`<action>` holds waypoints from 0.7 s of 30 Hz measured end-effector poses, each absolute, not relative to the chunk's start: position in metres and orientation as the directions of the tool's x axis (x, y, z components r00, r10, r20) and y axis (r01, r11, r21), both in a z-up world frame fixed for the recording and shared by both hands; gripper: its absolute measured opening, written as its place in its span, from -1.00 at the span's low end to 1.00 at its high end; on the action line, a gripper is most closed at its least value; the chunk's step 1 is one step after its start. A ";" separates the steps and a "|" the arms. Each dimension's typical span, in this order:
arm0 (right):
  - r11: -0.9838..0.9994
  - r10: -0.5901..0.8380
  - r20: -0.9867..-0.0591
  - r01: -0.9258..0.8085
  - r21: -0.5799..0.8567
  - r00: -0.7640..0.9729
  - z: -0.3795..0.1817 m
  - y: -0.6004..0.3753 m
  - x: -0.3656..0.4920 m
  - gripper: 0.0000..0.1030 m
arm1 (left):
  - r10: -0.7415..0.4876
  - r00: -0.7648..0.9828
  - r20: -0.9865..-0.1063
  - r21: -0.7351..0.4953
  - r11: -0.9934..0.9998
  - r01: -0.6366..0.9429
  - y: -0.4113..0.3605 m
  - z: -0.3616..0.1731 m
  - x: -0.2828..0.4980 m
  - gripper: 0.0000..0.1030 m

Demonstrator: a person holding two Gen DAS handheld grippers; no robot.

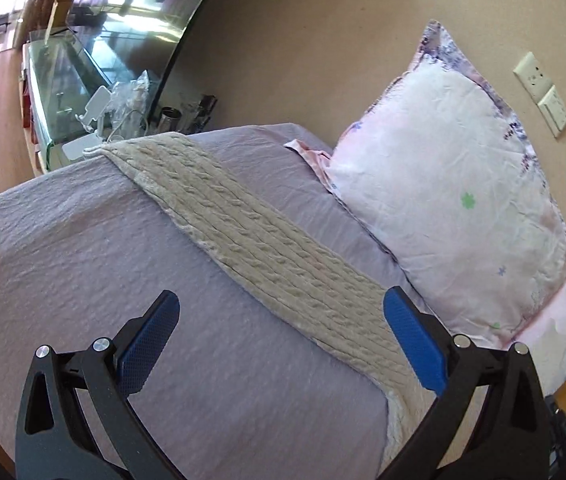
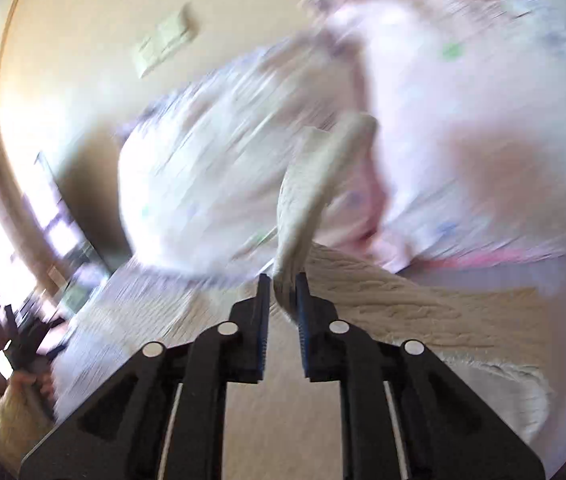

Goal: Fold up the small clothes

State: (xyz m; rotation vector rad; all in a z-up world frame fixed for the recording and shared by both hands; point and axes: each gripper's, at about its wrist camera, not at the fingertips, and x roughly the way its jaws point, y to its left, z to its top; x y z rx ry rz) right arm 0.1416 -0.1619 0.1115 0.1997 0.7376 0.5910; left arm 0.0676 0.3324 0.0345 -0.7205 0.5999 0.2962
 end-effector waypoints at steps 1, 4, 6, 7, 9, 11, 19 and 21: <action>0.800 0.596 -0.600 -0.460 0.385 0.534 0.103 -0.147 0.139 -0.54 | 0.061 0.786 -0.615 -0.525 0.713 -0.466 0.339 0.033 0.071 0.97; 0.808 0.588 -0.557 -0.461 0.366 0.587 0.108 -0.153 0.129 0.09 | 0.079 0.765 -0.640 -0.541 0.660 -0.521 0.363 0.024 0.079 0.82; 0.832 0.554 -0.514 -0.416 0.367 0.655 0.120 -0.183 0.123 0.48 | 0.071 0.748 -0.660 -0.566 0.607 -0.557 0.382 0.014 0.084 0.71; 0.839 0.541 -0.508 -0.392 0.377 0.670 0.125 -0.196 0.123 0.48 | 0.062 0.741 -0.669 -0.578 0.584 -0.570 0.391 0.009 0.088 0.61; 0.852 0.512 -0.505 -0.336 0.401 0.695 0.126 -0.219 0.124 0.48 | 0.092 0.747 -0.658 -0.588 0.557 -0.586 0.404 0.007 0.090 0.53; 0.863 0.482 -0.508 -0.287 0.415 0.714 0.128 -0.245 0.121 0.49 | 0.104 0.748 -0.656 -0.606 0.519 -0.603 0.417 0.004 0.091 0.31; 0.874 0.433 -0.504 -0.211 0.438 0.747 0.120 -0.294 0.120 0.49 | 0.151 0.735 -0.661 -0.533 0.594 -0.602 0.407 0.037 0.121 -0.87; 0.869 0.437 -0.490 -0.212 0.447 0.754 0.121 -0.299 0.120 0.49 | 0.102 0.794 -0.599 -0.503 0.723 -0.473 0.361 0.072 0.140 -0.88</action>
